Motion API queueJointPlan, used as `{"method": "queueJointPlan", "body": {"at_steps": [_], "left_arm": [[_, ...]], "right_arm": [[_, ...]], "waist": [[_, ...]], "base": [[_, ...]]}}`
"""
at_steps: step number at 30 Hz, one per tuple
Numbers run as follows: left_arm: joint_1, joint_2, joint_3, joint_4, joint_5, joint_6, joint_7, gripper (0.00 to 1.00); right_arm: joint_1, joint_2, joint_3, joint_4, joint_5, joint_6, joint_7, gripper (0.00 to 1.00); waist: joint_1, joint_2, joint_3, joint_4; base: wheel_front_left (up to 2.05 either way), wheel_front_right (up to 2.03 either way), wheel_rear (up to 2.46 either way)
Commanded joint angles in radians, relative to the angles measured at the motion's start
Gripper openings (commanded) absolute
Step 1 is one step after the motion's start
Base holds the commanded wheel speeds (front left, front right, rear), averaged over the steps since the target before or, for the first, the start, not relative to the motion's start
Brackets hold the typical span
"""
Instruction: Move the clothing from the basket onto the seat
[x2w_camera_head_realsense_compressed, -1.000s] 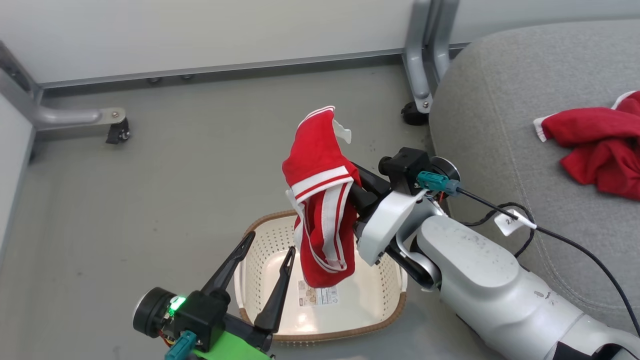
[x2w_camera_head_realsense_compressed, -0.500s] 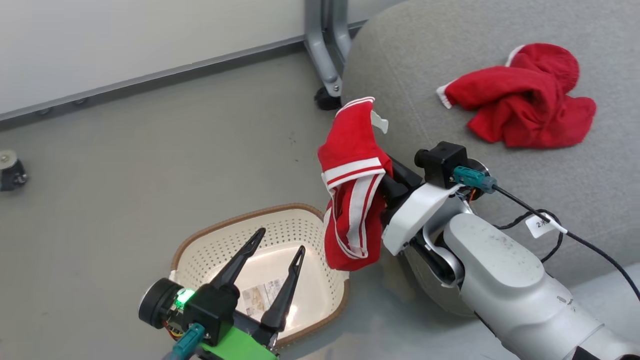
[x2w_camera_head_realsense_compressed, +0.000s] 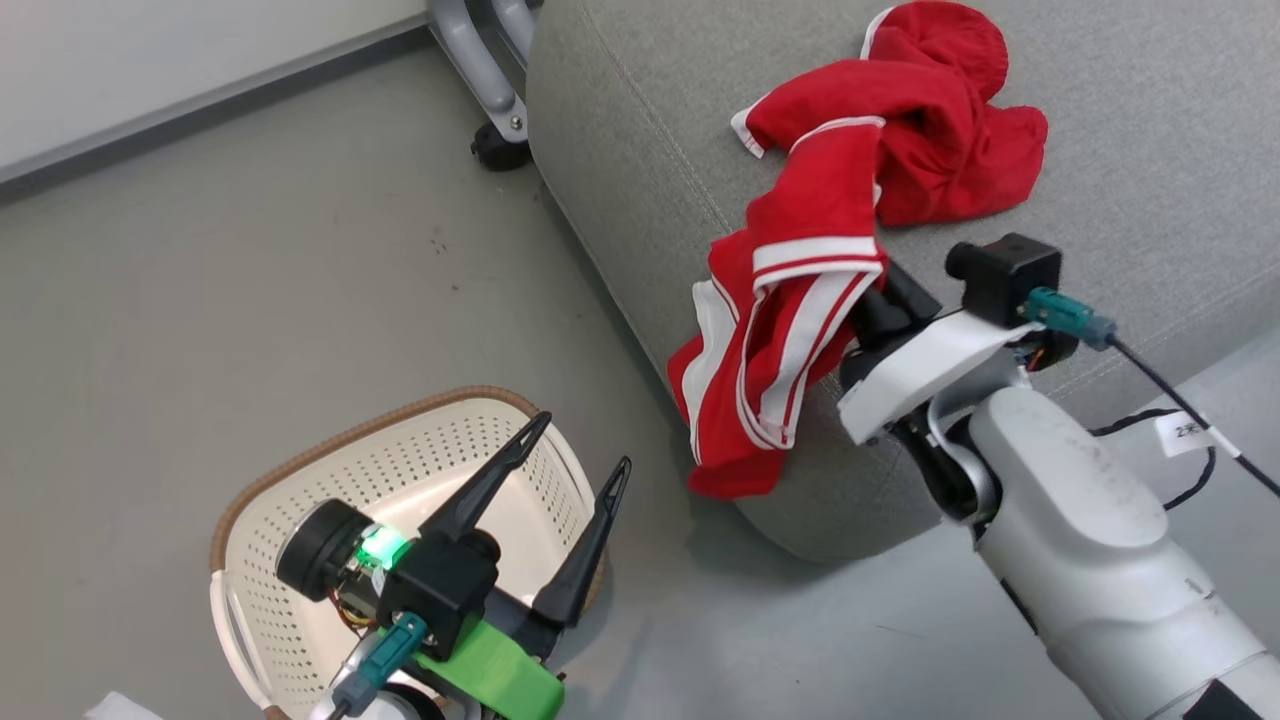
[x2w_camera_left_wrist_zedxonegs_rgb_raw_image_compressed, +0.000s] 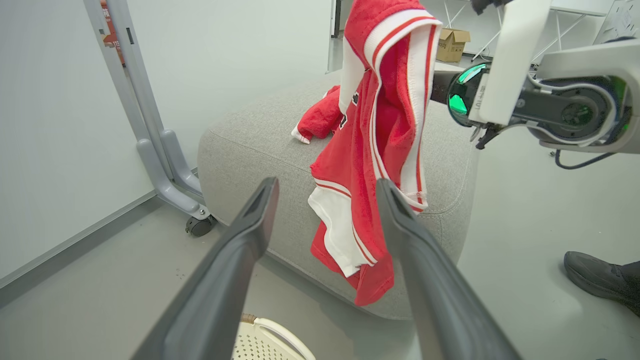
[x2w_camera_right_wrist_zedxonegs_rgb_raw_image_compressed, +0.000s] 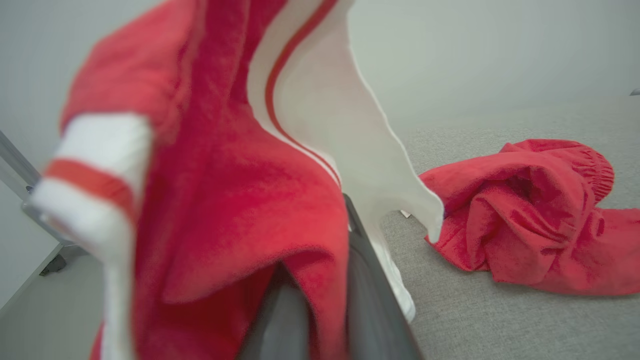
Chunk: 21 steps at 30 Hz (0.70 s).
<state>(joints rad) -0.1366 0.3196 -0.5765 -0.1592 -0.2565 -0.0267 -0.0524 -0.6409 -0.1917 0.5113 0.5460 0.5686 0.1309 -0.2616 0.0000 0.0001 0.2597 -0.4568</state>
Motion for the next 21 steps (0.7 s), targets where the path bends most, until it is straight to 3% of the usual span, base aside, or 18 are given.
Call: {"method": "queueJointPlan", "body": {"at_steps": [1, 9, 16, 21], "left_arm": [[-0.028, 0.008, 0.001, -0.009, 0.005, -0.007, 0.006, 1.0], [-0.145, 0.017, -0.015, -0.049, 0.052, -0.035, 0.032, 1.0], [-0.243, 0.026, -0.007, -0.068, 0.084, -0.041, 0.039, 1.0], [-0.292, 0.03, -0.006, -0.077, 0.099, -0.046, 0.037, 1.0]], "right_arm": [[-0.026, -0.009, -0.034, -0.013, -0.007, 0.0, -0.005, 0.0], [-0.146, -0.097, -0.255, -0.067, 0.022, 0.0, -0.005, 0.0], [-0.319, -0.234, -0.421, -0.07, 0.012, 0.0, -0.005, 0.0], [-0.402, -0.329, -0.513, -0.004, 0.011, 0.0, -0.004, 0.0]], "waist": [[0.0, -0.0001, 0.054, -0.02], [0.0, -0.0001, 0.182, 0.037], [0.0, -0.0001, 0.3, 0.089], [0.0, -0.0001, 0.37, 0.127]], "base": [[0.0, 0.0, 0.0], [0.0, 0.0, 0.0], [0.0, 0.0, 0.0], [0.0, 0.0, 0.0]]}}
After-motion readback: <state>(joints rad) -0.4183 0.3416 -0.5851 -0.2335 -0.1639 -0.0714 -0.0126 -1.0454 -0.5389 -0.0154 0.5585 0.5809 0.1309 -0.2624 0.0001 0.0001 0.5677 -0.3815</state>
